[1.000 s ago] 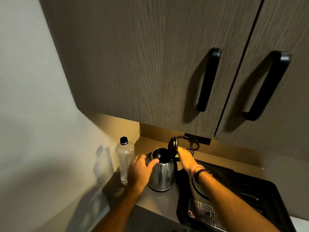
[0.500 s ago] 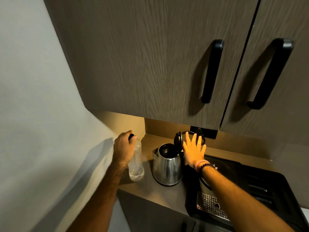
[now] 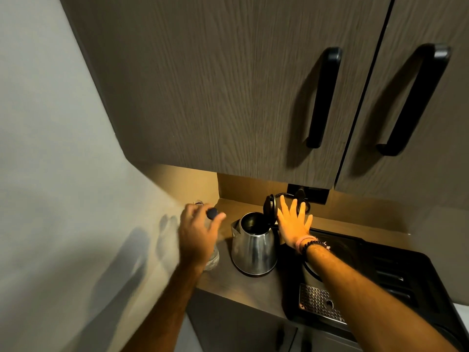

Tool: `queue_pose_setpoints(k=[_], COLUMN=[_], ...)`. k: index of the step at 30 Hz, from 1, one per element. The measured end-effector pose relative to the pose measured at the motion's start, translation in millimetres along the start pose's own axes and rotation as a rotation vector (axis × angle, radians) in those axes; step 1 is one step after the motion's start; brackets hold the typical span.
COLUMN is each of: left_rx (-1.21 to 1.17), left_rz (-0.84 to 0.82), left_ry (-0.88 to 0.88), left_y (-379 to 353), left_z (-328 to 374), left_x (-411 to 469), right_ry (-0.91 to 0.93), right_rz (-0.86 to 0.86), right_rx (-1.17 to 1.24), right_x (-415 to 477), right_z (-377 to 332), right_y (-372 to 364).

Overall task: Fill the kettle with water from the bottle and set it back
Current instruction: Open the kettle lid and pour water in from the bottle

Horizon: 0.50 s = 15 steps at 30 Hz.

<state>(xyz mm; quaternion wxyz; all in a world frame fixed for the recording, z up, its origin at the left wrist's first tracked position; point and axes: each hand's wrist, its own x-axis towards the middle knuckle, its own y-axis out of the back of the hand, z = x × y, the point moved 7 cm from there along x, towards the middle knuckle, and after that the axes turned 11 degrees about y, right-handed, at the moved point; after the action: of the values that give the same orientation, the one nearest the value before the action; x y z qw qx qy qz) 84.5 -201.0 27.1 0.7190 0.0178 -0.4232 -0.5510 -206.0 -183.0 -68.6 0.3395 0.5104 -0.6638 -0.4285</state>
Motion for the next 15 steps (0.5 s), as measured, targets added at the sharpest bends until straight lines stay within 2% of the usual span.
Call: queue_pose_setpoints(k=[2, 5, 9, 15], left_rx=[0.045, 0.114, 0.160, 0.233], left_rz=[-0.203, -0.465, -0.541, -0.655], left_ry=[0.049, 0.284, 0.521, 0.577], left_y=[-31.9, -73.4, -90.7, -111.0], left_z=[-8.6, -44.8, -79.0, -101.4], left_x=[-40.7, -95.4, -124.7, -137.2], right_ry=[-0.001, 0.001, 0.006, 0.004], right_rz=[-0.009, -0.017, -0.022, -0.023], right_rx=[0.000, -0.007, -0.006, 0.006], right_x=[0.5, 2.2, 5.1, 8.0], right_z=[-0.1, 1.1, 2.0, 7.3], right_y=[-0.4, -1.3, -2.9, -7.2])
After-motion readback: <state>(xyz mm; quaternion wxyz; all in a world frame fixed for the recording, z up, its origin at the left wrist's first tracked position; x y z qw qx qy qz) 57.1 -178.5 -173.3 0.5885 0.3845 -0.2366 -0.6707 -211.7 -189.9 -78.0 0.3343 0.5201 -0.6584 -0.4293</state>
